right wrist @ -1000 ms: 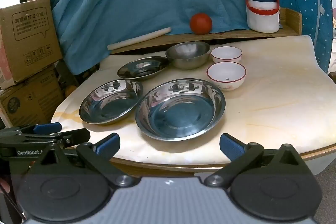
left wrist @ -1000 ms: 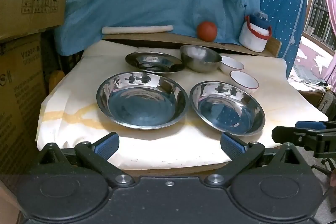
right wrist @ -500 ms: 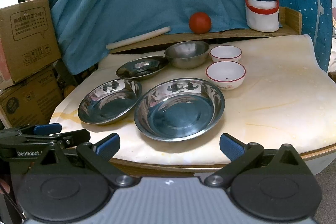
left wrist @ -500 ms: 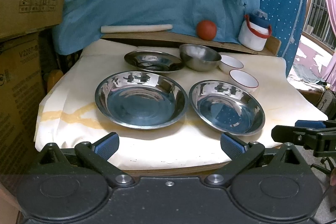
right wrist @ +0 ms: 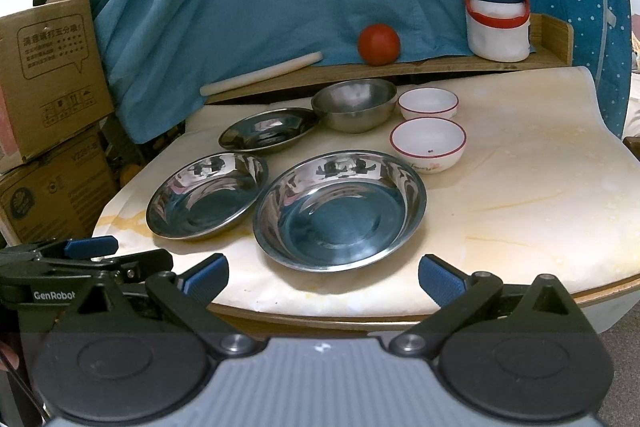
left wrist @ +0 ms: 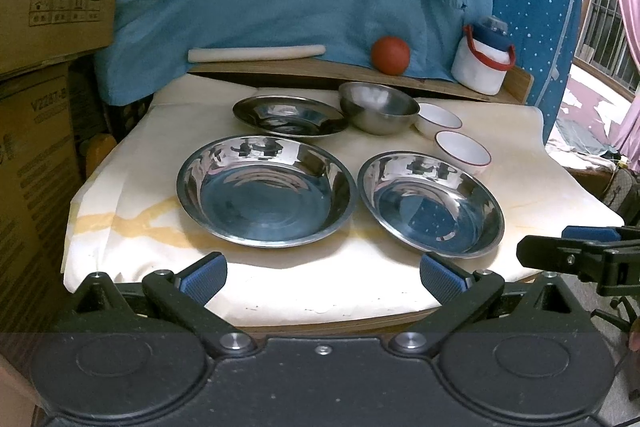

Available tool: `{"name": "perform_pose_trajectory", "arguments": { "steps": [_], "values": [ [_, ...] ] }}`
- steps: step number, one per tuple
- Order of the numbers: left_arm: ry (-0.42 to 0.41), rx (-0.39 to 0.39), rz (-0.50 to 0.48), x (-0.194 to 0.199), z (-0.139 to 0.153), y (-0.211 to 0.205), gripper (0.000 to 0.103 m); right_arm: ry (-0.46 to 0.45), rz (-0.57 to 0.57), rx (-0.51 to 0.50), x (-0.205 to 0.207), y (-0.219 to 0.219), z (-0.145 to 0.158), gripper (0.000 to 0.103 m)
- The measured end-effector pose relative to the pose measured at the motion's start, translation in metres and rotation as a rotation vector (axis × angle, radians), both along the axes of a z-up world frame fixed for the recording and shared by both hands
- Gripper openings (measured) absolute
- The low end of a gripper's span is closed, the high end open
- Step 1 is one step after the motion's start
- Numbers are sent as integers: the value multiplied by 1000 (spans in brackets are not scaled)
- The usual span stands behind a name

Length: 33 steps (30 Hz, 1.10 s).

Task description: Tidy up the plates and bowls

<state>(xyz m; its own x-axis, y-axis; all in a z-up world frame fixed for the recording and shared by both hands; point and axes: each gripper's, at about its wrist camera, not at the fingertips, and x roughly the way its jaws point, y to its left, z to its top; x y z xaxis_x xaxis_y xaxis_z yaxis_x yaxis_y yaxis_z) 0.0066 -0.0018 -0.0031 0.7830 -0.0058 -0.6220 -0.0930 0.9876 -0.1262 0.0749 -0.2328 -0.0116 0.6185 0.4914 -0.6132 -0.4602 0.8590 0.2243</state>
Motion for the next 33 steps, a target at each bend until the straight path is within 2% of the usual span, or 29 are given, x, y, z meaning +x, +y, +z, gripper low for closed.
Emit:
{"name": "perform_pose_trajectory", "arguments": {
  "steps": [33],
  "values": [
    [6, 1, -2, 2, -2, -1, 102, 2, -4, 0, 3, -1, 1, 103]
  ]
}}
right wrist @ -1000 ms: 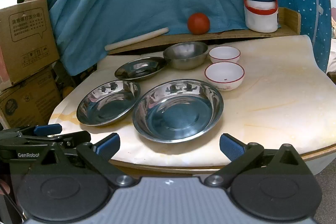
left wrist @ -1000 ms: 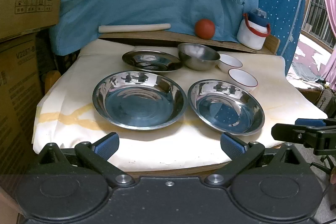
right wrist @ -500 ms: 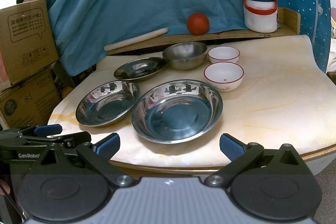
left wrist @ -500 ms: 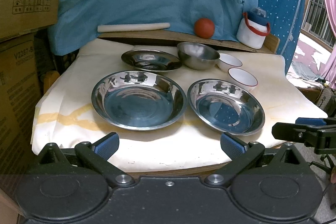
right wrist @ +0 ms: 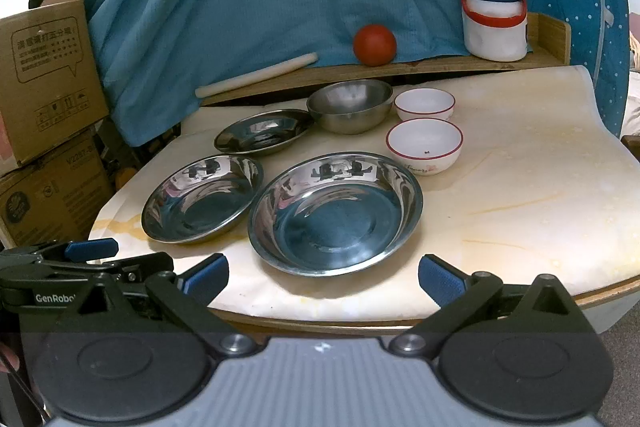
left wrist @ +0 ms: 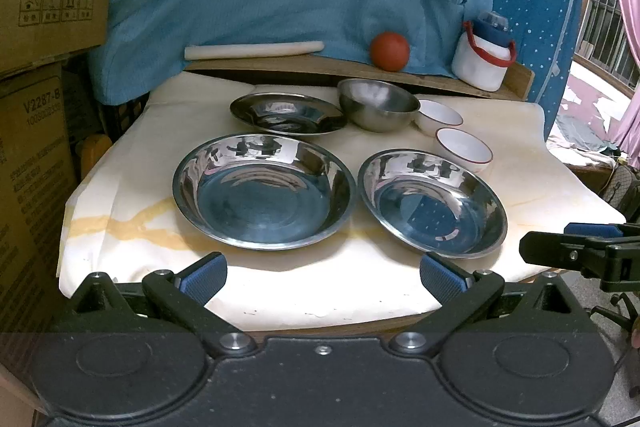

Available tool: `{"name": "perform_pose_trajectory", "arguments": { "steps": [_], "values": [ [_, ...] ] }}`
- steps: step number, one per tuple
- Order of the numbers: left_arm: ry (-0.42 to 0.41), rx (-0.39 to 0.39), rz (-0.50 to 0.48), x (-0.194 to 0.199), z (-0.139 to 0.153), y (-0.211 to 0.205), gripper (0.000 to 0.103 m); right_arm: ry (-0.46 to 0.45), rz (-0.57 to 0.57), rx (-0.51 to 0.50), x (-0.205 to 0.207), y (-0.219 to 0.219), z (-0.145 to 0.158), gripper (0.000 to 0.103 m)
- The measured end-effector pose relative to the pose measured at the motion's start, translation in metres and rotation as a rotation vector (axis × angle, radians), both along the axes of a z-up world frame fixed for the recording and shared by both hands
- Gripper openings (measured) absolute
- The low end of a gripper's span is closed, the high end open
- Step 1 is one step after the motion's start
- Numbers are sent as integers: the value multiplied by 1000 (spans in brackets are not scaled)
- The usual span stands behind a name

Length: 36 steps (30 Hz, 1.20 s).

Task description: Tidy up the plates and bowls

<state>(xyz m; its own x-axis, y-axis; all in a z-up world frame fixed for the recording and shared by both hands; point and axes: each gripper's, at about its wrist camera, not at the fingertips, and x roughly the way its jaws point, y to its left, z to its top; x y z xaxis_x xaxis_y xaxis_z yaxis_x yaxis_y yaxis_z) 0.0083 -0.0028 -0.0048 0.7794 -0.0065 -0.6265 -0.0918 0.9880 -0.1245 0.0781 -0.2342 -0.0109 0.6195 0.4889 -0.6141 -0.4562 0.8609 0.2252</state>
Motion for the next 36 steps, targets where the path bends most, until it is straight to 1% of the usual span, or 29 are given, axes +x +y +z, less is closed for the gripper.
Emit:
{"name": "perform_pose_trajectory", "arguments": {
  "steps": [13, 18, 24, 28, 32, 36],
  "values": [
    [12, -2, 3, 5, -2, 2, 102, 2, 0, 0, 3, -1, 0, 103],
    [14, -1, 22, 6, -1, 4, 102, -3, -2, -1, 4, -1, 0, 103],
    [6, -22, 116, 11, 6, 24, 102, -14, 3, -5, 9, -1, 1, 103],
    [34, -45, 185, 19, 8, 44, 102, -28, 28, -13, 15, 8, 6, 103],
    [65, -62, 231, 29, 8, 57, 102, -41, 78, -20, 26, 22, 11, 103],
    [104, -92, 274, 44, 5, 67, 102, -58, 163, -22, 45, 42, 17, 103]
  ]
}}
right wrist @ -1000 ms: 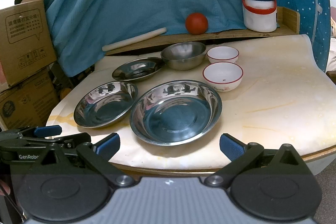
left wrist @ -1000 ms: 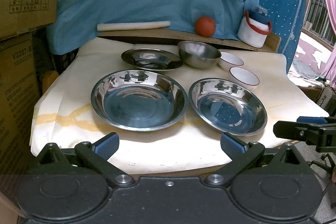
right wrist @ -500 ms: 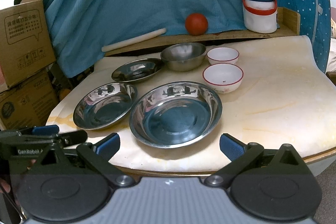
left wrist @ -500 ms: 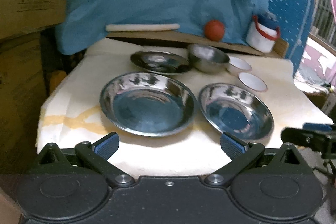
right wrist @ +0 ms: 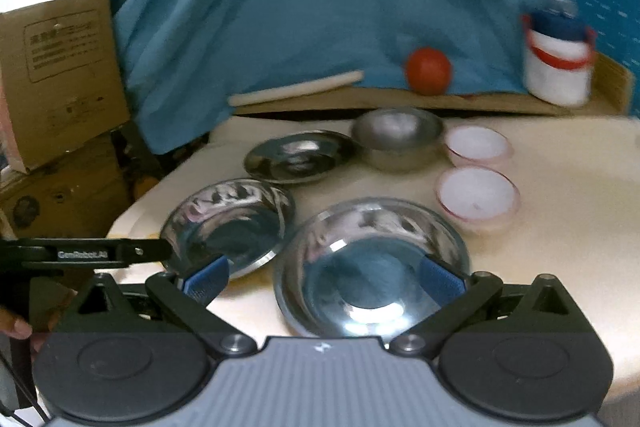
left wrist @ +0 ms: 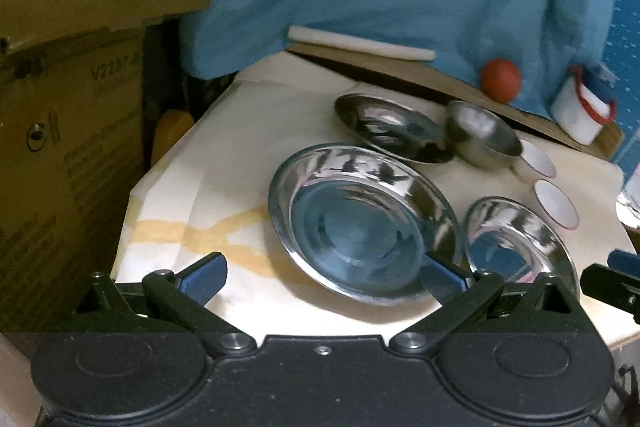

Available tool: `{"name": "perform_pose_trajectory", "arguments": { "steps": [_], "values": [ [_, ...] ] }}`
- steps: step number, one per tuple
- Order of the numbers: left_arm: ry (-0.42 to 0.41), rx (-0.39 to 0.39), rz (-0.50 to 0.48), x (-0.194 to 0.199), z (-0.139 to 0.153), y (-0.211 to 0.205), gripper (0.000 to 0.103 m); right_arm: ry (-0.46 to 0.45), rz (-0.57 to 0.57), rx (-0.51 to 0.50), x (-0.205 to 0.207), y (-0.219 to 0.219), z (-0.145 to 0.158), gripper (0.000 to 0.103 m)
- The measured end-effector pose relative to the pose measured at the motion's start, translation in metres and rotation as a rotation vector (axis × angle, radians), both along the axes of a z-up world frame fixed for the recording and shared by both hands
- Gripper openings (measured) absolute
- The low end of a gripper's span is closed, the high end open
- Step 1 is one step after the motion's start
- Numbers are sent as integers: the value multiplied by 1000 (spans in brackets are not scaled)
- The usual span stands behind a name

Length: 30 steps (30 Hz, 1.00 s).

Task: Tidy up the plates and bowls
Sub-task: 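Close the left gripper on the large steel plate rim while the right gripper grasps it too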

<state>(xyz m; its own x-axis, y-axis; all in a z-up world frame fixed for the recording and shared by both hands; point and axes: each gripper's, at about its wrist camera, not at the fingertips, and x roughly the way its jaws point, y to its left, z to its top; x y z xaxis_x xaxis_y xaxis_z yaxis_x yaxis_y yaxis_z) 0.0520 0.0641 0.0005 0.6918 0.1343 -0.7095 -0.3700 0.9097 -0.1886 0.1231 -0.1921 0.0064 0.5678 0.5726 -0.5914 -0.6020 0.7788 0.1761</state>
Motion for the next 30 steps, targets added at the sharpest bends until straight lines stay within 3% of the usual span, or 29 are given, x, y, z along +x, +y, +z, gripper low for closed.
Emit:
{"name": "perform_pose_trajectory", "arguments": {
  "steps": [3, 11, 16, 22, 25, 27, 30],
  "values": [
    [24, -26, 28, 12, -1, 5, 99, -12, 75, -15, 22, 19, 3, 103],
    [103, -98, 117, 37, -15, 15, 93, 60, 241, -62, 90, 71, -6, 102],
    [130, -122, 157, 45, -22, 17, 87, 113, 312, -83, 112, 94, -18, 99],
    [145, -122, 187, 49, -26, 16, 75, 190, 371, -137, 134, 118, -38, 82],
    [150, -124, 197, 50, -27, 16, 66, 214, 398, -162, 140, 125, -45, 70],
    [150, -129, 201, 52, -27, 15, 53, 228, 417, -174, 142, 130, -49, 62],
    [154, -135, 209, 54, -28, 15, 47, 239, 431, -188, 143, 133, -52, 50]
  ]
}}
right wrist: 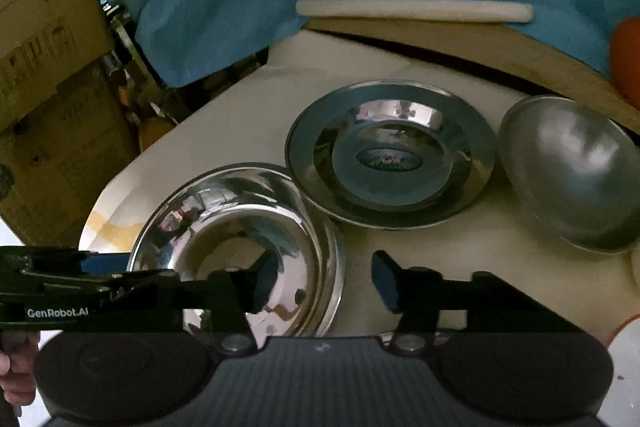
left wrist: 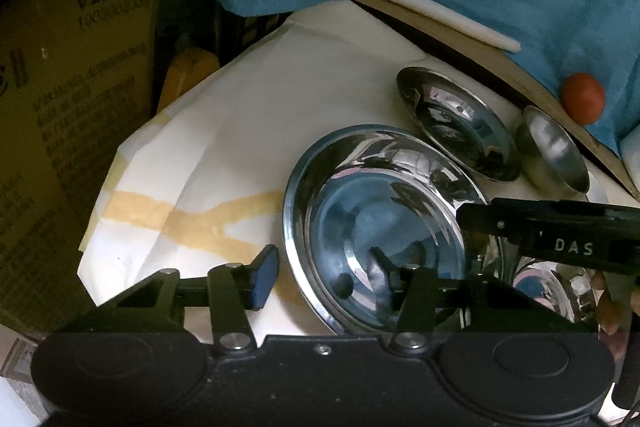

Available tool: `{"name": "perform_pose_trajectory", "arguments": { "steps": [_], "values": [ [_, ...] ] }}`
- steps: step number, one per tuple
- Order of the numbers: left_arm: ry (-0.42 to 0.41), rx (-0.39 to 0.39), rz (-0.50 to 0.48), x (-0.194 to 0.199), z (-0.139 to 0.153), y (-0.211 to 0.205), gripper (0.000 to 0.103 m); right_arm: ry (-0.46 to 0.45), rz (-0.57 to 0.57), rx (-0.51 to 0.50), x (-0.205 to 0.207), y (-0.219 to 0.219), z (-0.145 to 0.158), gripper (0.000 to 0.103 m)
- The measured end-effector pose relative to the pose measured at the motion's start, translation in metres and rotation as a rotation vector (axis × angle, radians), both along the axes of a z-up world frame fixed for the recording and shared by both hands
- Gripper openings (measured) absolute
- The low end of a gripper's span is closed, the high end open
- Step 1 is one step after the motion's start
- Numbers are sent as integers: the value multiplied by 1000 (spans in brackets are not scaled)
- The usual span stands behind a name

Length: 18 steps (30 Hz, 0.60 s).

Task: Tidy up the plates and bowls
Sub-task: 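Close the left gripper on the large steel plate rim while the right gripper grasps it too, then lift the large steel plate with both grippers and lower it onto the other large plate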

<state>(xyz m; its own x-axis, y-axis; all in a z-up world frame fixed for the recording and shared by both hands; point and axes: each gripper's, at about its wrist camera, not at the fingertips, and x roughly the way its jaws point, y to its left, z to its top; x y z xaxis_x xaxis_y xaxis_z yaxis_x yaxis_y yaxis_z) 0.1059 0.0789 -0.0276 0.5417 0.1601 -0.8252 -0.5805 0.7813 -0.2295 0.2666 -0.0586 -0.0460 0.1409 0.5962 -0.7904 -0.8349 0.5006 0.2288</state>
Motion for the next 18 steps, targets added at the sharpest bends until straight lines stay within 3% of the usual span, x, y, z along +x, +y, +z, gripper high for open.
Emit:
{"name": "perform_pose_trajectory", "arguments": {
  "steps": [7, 10, 18],
  "values": [
    [10, -1, 21, -1, 0, 0, 31, 14, 15, -29, 0, 4, -6, 27],
    [18, 2, 49, -4, 1, 3, 16, 5, 6, -36, 0, 3, -7, 23],
    [-11, -9, 106, -18, 9, 9, 13, 24, 1, -30, -7, 4, -1, 17]
  ]
}}
